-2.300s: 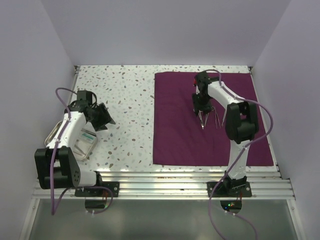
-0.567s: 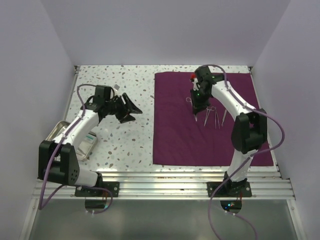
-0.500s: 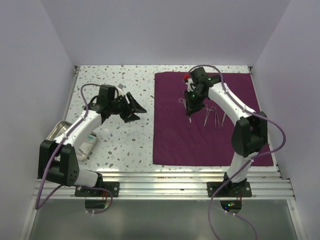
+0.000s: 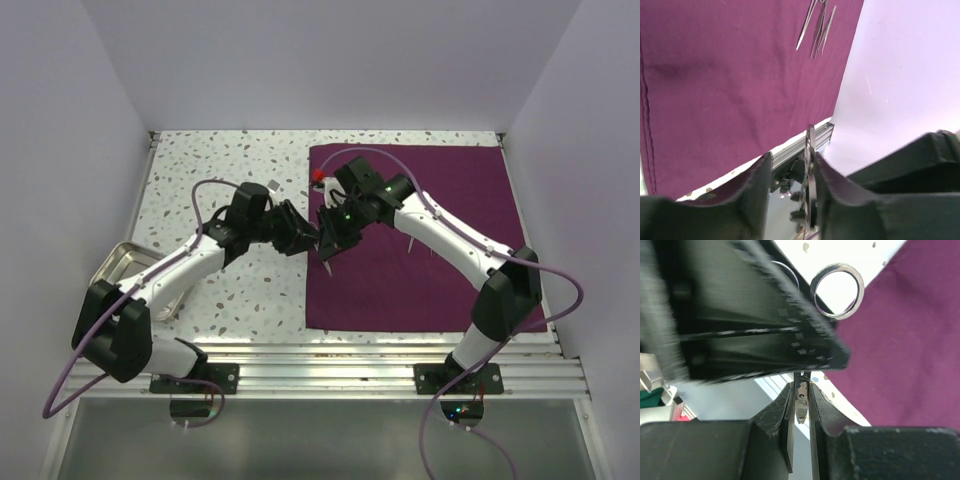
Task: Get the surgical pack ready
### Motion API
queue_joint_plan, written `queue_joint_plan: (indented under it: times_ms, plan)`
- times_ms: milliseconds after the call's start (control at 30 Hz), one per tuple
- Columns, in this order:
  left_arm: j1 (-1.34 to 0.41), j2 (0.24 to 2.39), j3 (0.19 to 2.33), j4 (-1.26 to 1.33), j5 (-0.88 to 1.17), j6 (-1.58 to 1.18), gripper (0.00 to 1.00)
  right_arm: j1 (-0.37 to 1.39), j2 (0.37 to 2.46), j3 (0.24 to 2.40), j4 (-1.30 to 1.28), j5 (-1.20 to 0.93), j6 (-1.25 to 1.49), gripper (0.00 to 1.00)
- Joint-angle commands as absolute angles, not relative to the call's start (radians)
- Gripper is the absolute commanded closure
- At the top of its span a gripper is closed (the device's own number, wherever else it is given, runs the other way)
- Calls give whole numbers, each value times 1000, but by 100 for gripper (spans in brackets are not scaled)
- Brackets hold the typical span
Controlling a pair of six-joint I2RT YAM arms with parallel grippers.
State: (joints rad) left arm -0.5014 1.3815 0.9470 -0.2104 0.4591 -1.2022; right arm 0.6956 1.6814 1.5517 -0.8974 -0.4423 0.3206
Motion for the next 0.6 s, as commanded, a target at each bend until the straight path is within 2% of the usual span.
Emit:
queue_joint_plan:
  times_ms: [0,33,67,100,133,200,333,400,533,567]
  plan:
    - [-523,1348,923,-121,423,-1267,62,713,1632,1558,-862,-488,351,100]
    - [-525,1348,926,-147,422,-1263,85,713,1635,1563,-874,-483,350,100]
    - [-523,1344,933,-175,407,-1252,94,712,1637,1571,-894,-448,344,89]
    - [-517,1330,942,-211,387,-1232,100,713,1635,1577,-914,-416,342,59]
    - [-508,1325,975,-329,362,-1168,100,713,1635,1585,-940,-385,338,49]
    - [-444,1306,1023,-549,281,-1052,100,710,1634,1597,-986,-304,310,36]
    - [-206,1220,1020,-783,166,-831,100,690,1635,1576,-1028,-250,265,33]
    - [-5,1175,1016,-865,121,-734,100,667,1629,1542,-1026,-256,256,32]
    - [343,1167,1017,-913,46,-520,100,643,1615,1490,-1017,-264,241,32]
    - [347,1183,1029,-925,-56,-515,100,638,1614,1480,-1016,-267,239,32]
